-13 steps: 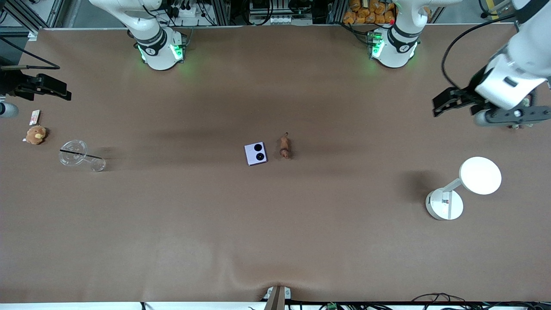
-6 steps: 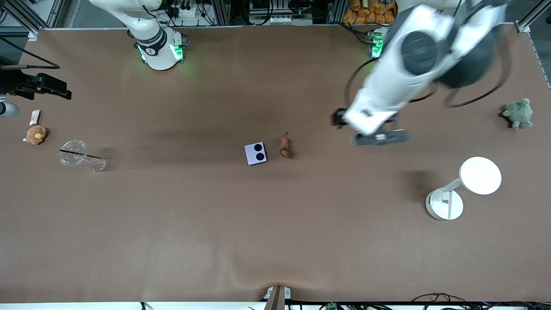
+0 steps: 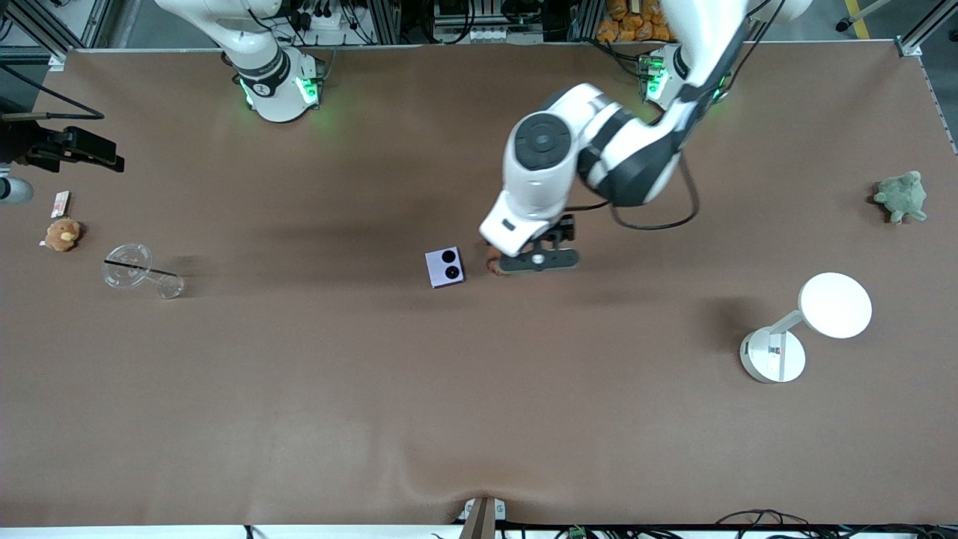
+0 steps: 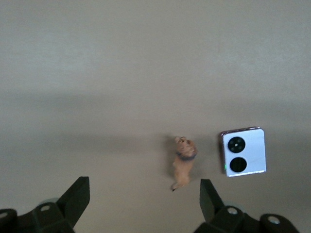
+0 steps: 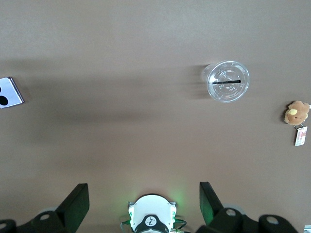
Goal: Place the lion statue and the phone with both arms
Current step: 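Reach the left gripper to the brown lion figurine and grasp it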
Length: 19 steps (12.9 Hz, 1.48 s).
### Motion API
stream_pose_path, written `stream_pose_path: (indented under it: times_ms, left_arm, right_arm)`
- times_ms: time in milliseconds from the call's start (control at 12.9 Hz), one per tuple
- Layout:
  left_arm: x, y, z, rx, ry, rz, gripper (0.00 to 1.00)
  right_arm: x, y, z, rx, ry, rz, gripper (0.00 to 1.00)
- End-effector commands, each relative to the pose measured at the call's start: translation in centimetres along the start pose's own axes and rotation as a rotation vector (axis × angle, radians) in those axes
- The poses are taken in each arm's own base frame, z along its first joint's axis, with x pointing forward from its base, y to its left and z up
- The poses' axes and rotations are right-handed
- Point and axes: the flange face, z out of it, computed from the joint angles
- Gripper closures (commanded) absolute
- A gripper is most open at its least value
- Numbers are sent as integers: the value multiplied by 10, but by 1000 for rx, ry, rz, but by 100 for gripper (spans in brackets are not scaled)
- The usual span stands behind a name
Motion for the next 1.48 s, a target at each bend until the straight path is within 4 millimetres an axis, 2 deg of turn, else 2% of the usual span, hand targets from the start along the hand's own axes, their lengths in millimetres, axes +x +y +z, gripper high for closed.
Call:
stream_pose_path:
  times_ms: [0, 233, 466, 621, 777, 854, 932, 1010, 1243, 1320, 1398]
  left_arm:
    - [-6, 25, 39, 40, 34, 3, 0]
    - [-14, 37, 93, 64, 9, 30, 0]
    - [-19, 44, 129, 58, -8, 41, 0]
    - [-26, 51, 149, 63, -5, 46, 0]
    - [-31, 53, 155, 68, -11, 33, 0]
    - [-31, 53, 155, 67, -16, 1, 33]
    - [-32, 53, 158, 72, -16, -34, 87]
    - [-33, 53, 160, 76, -14, -34, 100]
    - [-37, 57, 157, 72, -15, -37, 100]
    - [-31, 53, 151, 66, -11, -49, 100]
    - [-22, 48, 136, 58, 2, -64, 100]
  right_arm:
    - [-1, 4, -3, -1, -6, -1, 0]
    - [-1, 6, -3, -1, -6, 2, 0]
    - [-1, 5, -3, 1, -6, 0, 0]
    - [-1, 6, -1, 0, -9, 1, 0]
    - [-1, 5, -2, 1, -9, -3, 0]
    - [-2, 5, -2, 1, -12, -4, 0]
    - [-1, 5, -1, 1, -14, -4, 0]
    - [-1, 5, -1, 1, -12, -4, 0]
    - [-1, 5, -1, 1, -12, -6, 0]
    - [-1, 3, -1, 0, -12, -9, 0]
    - [-1, 4, -1, 1, -12, -7, 0]
